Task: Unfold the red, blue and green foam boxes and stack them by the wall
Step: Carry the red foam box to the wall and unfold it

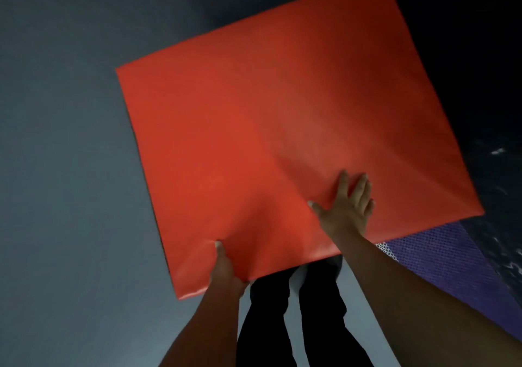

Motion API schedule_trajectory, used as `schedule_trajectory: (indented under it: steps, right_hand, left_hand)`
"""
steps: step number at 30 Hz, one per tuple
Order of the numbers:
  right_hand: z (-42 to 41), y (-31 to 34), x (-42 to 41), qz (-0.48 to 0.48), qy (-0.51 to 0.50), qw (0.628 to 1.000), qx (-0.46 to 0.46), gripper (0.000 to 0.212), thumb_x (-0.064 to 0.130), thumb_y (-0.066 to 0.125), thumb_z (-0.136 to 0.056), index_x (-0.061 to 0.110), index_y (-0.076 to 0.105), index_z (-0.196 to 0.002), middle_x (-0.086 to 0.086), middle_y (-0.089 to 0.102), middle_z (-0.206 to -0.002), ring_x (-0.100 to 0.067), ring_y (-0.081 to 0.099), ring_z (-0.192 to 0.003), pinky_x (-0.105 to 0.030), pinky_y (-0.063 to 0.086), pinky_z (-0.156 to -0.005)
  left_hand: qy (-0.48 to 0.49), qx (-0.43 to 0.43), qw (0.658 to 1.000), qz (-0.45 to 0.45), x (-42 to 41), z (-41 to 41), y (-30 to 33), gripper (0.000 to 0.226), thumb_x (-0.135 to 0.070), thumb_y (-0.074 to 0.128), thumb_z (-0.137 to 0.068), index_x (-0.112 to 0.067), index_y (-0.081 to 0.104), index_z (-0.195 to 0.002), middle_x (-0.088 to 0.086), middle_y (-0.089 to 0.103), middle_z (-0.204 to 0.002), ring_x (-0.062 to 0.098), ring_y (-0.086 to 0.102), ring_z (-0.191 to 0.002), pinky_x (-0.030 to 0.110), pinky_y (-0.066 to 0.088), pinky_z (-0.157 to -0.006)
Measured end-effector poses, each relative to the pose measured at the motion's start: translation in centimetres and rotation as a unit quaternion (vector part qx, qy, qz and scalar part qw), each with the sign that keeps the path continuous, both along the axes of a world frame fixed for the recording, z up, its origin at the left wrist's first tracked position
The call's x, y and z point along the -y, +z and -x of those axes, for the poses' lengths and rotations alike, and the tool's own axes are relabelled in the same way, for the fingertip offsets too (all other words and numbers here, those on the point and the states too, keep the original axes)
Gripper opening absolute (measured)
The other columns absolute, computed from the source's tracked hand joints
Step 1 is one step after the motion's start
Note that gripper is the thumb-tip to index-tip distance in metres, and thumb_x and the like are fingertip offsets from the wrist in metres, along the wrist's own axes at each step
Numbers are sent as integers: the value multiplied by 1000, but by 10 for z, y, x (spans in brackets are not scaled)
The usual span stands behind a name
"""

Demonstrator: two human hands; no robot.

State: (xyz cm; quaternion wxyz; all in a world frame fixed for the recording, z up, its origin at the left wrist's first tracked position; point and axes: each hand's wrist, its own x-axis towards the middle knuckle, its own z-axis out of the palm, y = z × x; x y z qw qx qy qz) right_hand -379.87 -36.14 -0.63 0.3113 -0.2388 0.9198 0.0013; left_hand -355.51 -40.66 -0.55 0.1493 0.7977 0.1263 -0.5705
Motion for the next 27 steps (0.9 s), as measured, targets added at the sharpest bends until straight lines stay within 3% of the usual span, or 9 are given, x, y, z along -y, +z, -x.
schedule_trajectory:
  steps: [4, 7, 10, 12, 14, 18, 21, 24, 27]
  right_hand:
    - [-12, 0, 14, 8, 7, 1000, -17, 109, 65, 68, -79, 26, 7, -162, -15, -6, -168, -31, 1, -155, -50, 16, -121]
    - [-16, -3, 29, -1, 39, 997, -64, 102, 66, 66, -79, 19, 21, -157, -15, 19, -162, -35, 24, -146, -49, 29, -111]
    - [5, -6, 36, 2, -64, 993, -96, 99, 69, 66, -77, 12, 30, -151, -21, 34, -150, -41, 37, -134, -50, 34, -105]
    - [20, -9, 38, -12, -122, 988, -96, 106, 73, 63, -76, 11, 27, -153, -25, 29, -154, -42, 30, -140, -53, 30, -110]
    - [28, -13, 38, -28, -141, 986, -86, 111, 76, 61, -75, 12, 21, -157, -25, 20, -160, -42, 20, -147, -55, 24, -115]
    - [16, -15, 40, -31, -150, 987, -46, 113, 73, 62, -79, 14, 10, -160, -24, 8, -164, -41, 10, -152, -56, 20, -119]
    - [4, -7, 44, -39, -165, 985, -31, 116, 71, 65, -79, 12, 8, -161, -24, 7, -165, -40, 9, -152, -55, 21, -119]
    - [-14, 3, 55, -44, -179, 983, -13, 116, 67, 70, -77, 12, 10, -159, -24, 13, -162, -40, 12, -151, -55, 27, -116]
    - [-40, 13, 75, -48, -173, 983, 30, 109, 62, 72, -79, 11, 15, -157, -23, 17, -160, -39, 14, -150, -55, 32, -114]
  left_hand:
    - [-58, -10, 997, 48, 33, -11, 12, 59, -46, 62, -96, -14, 51, -144, 11, 58, -142, 32, 55, -131, 51, 46, -87]
    - [-114, 18, 991, 69, 76, -38, 3, 51, -32, 65, -97, -12, 53, -143, 11, 60, -141, 30, 56, -131, 48, 48, -91]
    - [-146, 41, 982, 112, 130, -72, -13, 56, -28, 75, -90, -14, 57, -141, 9, 64, -137, 26, 63, -121, 44, 54, -76]
    - [-178, 62, 971, 145, 166, -91, -20, 63, -31, 80, -84, -16, 57, -141, 6, 65, -136, 23, 65, -114, 41, 56, -70]
    - [-211, 81, 959, 173, 198, -105, -26, 69, -34, 82, -83, -17, 53, -143, 5, 64, -137, 23, 65, -115, 44, 56, -77]
    - [-206, 47, 961, 179, 221, -116, -31, 73, -39, 80, -83, -21, 49, -146, 3, 64, -138, 22, 65, -117, 44, 57, -75]
    - [-236, 60, 956, 161, 215, -122, -24, 76, -42, 80, -82, -21, 46, -148, 6, 59, -142, 29, 62, -119, 43, 60, -64]
    - [-276, 82, 950, 118, 218, -122, -10, 81, -41, 79, -85, -19, 39, -152, 5, 47, -151, 36, 47, -135, 56, 55, -81]
    - [-320, 126, 933, 106, 233, -118, -8, 85, -29, 80, -85, -11, 31, -152, 5, 48, -144, 33, 48, -134, 64, 44, -101]
